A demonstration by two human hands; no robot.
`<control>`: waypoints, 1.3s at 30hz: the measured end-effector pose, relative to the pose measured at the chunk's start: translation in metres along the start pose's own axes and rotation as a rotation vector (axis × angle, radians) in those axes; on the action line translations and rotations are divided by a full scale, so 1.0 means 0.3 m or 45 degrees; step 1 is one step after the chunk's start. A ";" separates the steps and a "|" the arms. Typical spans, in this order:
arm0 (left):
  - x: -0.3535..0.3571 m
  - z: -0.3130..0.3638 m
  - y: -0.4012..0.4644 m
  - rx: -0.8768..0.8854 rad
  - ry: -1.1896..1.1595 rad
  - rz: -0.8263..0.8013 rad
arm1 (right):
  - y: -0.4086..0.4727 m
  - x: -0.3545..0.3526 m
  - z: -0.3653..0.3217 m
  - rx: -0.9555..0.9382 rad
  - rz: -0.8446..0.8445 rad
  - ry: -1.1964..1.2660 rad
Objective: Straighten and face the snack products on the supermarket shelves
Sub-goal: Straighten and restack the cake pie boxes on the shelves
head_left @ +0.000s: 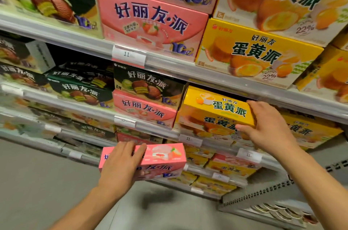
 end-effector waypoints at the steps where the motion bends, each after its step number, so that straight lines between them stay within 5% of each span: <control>1: -0.009 -0.004 0.005 0.001 -0.007 0.011 | 0.005 0.007 0.003 0.006 -0.001 -0.039; 17: -0.074 0.009 0.068 0.057 -0.015 0.079 | 0.149 0.098 0.060 0.167 -0.123 -0.085; 28: -0.097 0.028 0.108 0.011 0.017 0.109 | 0.208 0.192 0.081 0.375 -0.654 0.213; 35: -0.109 0.054 0.126 -0.006 0.036 0.121 | 0.211 0.184 0.089 0.228 -0.578 0.001; 39: -0.130 0.073 0.120 -0.005 0.016 0.134 | 0.140 0.111 -0.006 -0.025 -0.116 -0.203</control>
Point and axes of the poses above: each hand's wrist, its own y-axis towards the middle knuckle, its own x-axis out of the palm, z = x × y, the point moved 8 cm from there along y, towards the middle knuckle, and after that the axes turned 4 degrees about -x, right-handed, at the moved point
